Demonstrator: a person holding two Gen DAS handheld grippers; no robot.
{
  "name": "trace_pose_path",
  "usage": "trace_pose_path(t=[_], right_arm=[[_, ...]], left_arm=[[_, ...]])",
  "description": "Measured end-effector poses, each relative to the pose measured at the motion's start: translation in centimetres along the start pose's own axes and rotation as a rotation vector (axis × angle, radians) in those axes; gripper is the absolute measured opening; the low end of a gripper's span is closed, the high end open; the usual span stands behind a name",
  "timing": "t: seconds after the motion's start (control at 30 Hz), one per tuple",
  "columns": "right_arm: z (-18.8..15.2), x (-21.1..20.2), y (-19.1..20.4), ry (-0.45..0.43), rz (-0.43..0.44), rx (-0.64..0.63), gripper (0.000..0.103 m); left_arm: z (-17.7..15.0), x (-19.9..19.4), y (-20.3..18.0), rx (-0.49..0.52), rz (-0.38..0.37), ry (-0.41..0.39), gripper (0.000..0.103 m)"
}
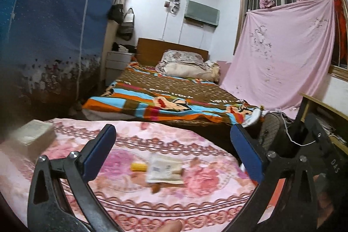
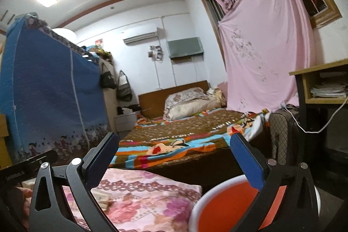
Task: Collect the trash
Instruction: 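Move both grippers back over the remaining trash on the bedspread, then grasp the small brown piece with the left gripper while the right grasps the beige sachet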
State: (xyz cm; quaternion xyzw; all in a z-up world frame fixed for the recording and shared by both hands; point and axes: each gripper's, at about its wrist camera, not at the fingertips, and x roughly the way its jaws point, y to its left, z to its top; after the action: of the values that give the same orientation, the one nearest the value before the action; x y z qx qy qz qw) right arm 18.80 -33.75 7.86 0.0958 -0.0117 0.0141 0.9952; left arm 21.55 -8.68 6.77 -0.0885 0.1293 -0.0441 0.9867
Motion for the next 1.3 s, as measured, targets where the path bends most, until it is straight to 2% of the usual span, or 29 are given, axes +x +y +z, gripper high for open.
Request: trace_pose_path(t=[0.13,0.33,0.73,0.87,1.03,1.3], right_arm=[[-0.3,-0.2,1.8,-0.017,0.04,-0.002,0.103],[-1.1,0.2,4.9,0.005,0.116,-0.05,0.103],[-2.6,0.4,9.4,0.019,0.215,-0.185,0.103],[-3.0,1.6,9.9,0.076,0.216,-0.209,0.103],[-3.8,3.6,10.6,0.195,0.215,-0.236,0.103],[-5.9,6.7,11.9,0.394,0.208,-0.296,0.103]], left_arm=[[0.0,-0.6,1.7,-0.011,0.033,-0.001,0.092],[0.1,-1.4,4.6,-0.025,0.087,-0.014,0.092],[-0.6,-2.7,7.3,0.041,0.162,-0.072,0.092],[-1.1,-2.2,8.1,0.051,0.179,-0.043,0.092],[-1.5,-1.6,9.1,0.02,0.174,0.01,0.092],[-2.0,0.2,9.4,-0.003,0.127,0.127,0.09]])
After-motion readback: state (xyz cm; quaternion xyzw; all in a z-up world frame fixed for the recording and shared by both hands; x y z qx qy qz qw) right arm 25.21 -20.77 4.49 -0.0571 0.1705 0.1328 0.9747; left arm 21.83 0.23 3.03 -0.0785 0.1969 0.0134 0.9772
